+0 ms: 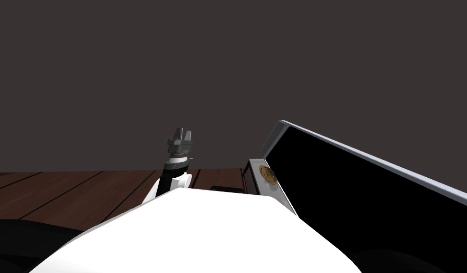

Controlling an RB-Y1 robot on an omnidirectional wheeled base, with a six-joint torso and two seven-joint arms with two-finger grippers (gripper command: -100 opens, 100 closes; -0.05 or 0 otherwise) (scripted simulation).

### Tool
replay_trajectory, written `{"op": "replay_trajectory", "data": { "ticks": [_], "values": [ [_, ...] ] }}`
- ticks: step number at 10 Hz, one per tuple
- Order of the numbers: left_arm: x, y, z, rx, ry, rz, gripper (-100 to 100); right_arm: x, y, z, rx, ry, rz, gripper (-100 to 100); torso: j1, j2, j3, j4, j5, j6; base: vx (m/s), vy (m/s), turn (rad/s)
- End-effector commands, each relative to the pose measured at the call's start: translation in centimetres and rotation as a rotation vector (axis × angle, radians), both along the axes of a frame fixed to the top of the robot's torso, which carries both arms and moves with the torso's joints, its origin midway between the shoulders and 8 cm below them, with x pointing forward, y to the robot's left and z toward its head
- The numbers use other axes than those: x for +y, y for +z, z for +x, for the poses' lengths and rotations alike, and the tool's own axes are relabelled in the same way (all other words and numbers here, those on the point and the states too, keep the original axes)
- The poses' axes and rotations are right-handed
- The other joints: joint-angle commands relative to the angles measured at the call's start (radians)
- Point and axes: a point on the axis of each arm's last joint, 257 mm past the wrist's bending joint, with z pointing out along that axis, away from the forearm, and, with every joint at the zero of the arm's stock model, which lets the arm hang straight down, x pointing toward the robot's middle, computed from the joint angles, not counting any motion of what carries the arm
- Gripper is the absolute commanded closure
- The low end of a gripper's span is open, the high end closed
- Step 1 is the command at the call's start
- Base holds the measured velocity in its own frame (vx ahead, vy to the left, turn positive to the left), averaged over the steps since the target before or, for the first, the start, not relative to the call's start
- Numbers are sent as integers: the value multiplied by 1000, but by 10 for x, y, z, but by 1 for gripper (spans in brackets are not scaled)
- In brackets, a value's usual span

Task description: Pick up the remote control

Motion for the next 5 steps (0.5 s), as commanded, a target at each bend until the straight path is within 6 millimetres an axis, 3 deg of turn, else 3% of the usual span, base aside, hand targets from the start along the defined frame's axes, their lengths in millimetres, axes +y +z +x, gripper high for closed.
{"op": "replay_trajectory", "data": {
  "ticks": [1, 2, 4, 5],
  "values": [
    [0, 0, 0, 0, 0, 0, 0, -7, -1, -10, 13, 2, -12, -100, 0, 0, 0, 0, 0, 0, 46, -17, -12],
    [0, 0, 0, 0, 0, 0, 0, -19, -2, -33, 58, 16, -41, -100, 1, 3, 2, 1, 0, 0, 52, -11, 150],
    [0, 0, 0, 0, 0, 0, 0, -19, -2, -33, 58, 16, -41, -100, 1, 3, 2, 1, 0, 0, 40, -15, 55],
    [0, 0, 0, 0, 0, 0, 0, -29, -2, -53, 98, 29, -65, -100, 1, 5, 3, 1, 0, 0, 41, -13, 181]
  ]
}}
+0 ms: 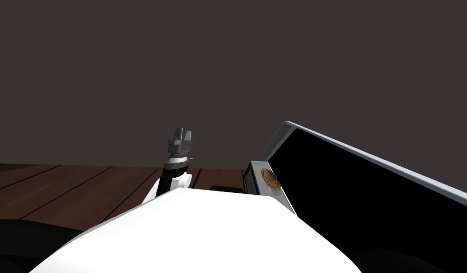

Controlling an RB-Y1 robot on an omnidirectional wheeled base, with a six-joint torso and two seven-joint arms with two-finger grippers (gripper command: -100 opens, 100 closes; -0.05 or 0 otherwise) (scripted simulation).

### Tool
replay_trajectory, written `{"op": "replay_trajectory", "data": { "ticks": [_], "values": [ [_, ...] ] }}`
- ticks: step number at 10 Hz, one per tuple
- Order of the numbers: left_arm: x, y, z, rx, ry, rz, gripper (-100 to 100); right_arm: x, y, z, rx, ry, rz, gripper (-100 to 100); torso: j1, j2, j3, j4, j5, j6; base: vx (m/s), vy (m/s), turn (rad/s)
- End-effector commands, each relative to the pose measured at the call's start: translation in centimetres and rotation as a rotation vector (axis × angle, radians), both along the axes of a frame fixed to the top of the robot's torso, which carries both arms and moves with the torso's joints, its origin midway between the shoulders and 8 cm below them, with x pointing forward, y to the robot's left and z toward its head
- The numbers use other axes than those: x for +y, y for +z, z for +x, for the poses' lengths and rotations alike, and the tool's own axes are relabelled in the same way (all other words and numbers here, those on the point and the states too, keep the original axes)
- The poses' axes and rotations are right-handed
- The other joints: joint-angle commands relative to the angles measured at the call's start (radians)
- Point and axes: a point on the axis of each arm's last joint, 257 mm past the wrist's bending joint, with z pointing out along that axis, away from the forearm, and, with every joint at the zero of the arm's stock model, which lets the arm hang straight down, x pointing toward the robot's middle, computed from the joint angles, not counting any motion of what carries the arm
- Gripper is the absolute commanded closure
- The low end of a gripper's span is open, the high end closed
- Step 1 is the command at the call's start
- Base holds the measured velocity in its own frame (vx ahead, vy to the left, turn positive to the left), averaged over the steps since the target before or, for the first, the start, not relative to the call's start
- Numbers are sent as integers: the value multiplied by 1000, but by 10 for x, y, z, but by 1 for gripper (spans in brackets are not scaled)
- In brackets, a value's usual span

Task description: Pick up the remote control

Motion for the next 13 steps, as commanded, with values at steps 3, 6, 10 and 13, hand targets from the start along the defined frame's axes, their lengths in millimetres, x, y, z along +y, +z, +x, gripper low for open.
{"op": "replay_trajectory", "data": {
  "ticks": [3, 6, 10, 13],
  "values": [
    [0, 0, 0, 0, 0, 0, 0, -23, 1, -58, 111, 28, -61, -100, -2, -6, -3, -1, 0, 0, 134, -36, 196],
    [0, 0, 0, 0, 0, 0, 0, -25, -2, -79, 149, 31, -76, -100, -1, -3, -2, -1, 0, 1, 76, -34, 90],
    [0, 0, 0, 0, 0, 0, 0, -10, -14, -102, 181, 11, -69, -100, -1, -5, -3, -1, 0, 1, 90, -39, 121],
    [0, 0, 0, 0, 0, 0, 0, 6, -32, -96, 180, 0, -65, -100, 0, 3, 2, 1, 0, 1, -19, -32, 36]
  ]
}}
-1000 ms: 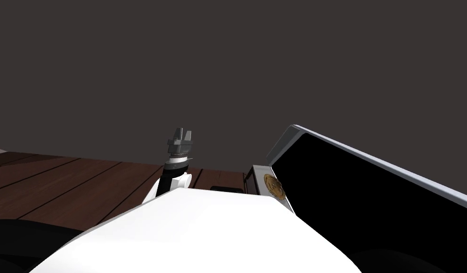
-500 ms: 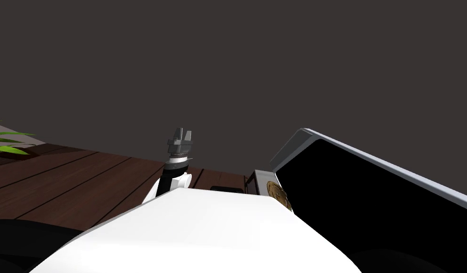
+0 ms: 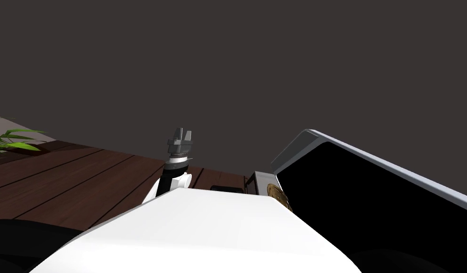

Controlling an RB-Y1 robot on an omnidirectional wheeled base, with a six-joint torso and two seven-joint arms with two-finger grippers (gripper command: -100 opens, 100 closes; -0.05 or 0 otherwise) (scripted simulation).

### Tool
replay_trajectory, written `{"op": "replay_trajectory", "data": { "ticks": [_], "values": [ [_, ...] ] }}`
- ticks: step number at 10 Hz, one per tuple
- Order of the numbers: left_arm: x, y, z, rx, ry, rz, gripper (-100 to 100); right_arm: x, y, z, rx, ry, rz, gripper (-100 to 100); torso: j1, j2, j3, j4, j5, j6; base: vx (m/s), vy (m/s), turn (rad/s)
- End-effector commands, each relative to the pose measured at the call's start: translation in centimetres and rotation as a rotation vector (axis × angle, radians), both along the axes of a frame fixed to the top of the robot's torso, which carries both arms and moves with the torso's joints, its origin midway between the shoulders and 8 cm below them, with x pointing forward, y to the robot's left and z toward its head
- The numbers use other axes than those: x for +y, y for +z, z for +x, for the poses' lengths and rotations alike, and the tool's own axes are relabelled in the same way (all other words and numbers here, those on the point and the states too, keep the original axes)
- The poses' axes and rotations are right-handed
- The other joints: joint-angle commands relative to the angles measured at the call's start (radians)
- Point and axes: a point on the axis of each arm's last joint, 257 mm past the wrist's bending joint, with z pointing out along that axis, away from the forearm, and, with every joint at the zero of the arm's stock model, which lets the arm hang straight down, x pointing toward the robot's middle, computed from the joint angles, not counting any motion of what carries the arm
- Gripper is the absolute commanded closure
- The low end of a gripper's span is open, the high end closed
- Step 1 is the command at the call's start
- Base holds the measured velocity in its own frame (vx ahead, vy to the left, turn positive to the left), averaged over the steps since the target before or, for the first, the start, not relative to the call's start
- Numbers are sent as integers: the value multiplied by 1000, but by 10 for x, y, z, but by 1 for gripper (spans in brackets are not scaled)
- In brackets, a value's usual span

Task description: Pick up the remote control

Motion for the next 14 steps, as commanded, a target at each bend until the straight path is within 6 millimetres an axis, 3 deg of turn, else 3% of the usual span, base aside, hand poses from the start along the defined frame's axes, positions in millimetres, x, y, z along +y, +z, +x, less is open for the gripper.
{"op": "replay_trajectory", "data": {
  "ticks": [1, 3, 4, 8, 9, 10, 13, 14],
  "values": [
    [0, 0, 0, 0, 0, 0, 0, 11, -11, 6, -1, -9, 1, -100, 0, 0, 0, 0, 0, 0, -5, 10, 14],
    [0, 0, 0, 0, 0, 0, 0, 13, -13, 7, -3, -10, 4, -100, 4, -1, -1, 0, 1, 0, -4, 5, 14],
    [0, 0, 0, 0, 0, 0, 0, 14, -13, 7, -2, -11, 3, 100, 4, -2, -1, 0, 1, 0, 0, 0, 0],
    [0, 0, 0, 0, 0, 0, 0, 13, -13, 7, -1, -11, 2, 100, 4, -2, -1, 0, 1, 0, 0, 0, 0],
    [0, 0, 0, 0, 0, 0, 0, 13, -13, 6, -1, -11, 2, 0, 4, -2, -1, 0, 1, 0, 0, 0, 0],
    [0, 0, 0, 0, 0, 0, 0, 4, -3, 3, 0, -3, 0, 100, 4, -2, -1, 0, 1, 0, 0, -12, -32],
    [0, 0, 0, 0, 0, 0, 0, -9, 11, -2, 2, 7, -2, 100, 5, -3, -2, -1, 2, 0, 18, 13, -38],
    [0, 0, 0, 0, 0, 0, 0, -5, 7, -1, 3, 4, -4, 100, 6, -4, -3, -1, 2, 0, 17, 19, -13]
  ]
}}
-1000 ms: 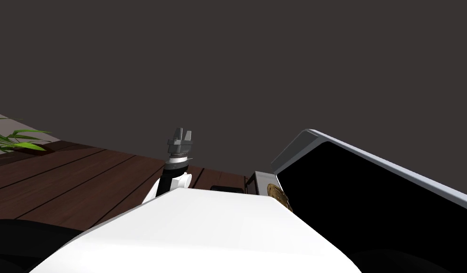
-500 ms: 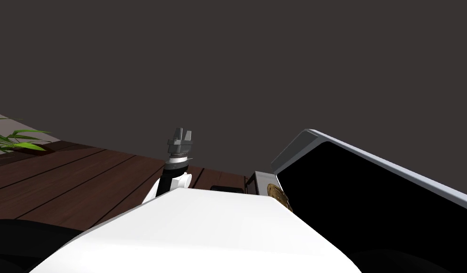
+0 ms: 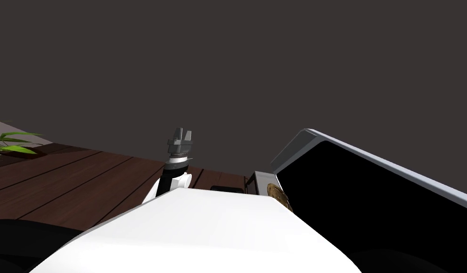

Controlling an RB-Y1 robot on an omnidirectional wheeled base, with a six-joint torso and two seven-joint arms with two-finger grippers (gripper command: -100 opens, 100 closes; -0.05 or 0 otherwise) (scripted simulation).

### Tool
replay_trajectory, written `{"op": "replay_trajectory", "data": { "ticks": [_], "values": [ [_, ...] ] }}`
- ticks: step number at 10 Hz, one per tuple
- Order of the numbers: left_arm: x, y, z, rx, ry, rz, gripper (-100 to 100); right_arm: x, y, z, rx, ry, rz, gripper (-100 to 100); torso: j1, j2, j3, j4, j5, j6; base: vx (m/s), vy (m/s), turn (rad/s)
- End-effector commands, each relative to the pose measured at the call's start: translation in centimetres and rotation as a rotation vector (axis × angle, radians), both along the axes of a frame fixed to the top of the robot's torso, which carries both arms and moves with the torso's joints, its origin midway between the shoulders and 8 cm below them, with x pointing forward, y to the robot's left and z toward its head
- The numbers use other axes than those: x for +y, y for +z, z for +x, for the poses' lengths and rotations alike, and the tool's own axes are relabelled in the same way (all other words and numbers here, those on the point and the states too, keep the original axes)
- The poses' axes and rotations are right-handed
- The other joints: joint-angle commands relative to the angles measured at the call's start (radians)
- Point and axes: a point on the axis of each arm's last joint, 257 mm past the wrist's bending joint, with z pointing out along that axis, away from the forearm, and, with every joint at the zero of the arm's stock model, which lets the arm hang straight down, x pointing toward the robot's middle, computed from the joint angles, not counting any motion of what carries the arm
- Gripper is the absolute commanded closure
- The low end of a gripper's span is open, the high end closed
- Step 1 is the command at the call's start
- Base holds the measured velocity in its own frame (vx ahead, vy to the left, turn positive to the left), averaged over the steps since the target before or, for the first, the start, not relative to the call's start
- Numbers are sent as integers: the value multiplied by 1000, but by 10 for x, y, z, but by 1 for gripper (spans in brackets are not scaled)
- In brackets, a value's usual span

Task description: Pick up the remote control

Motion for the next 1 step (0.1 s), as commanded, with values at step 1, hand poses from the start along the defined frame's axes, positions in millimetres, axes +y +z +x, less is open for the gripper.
{"op": "replay_trajectory", "data": {
  "ticks": [1],
  "values": [
    [0, 0, 0, 0, 0, 0, 0, 0, 0, 0, 0, 0, 0, 0, 0, 0, 0, 0, 0, 0, 0, 0, 0]
  ]
}}
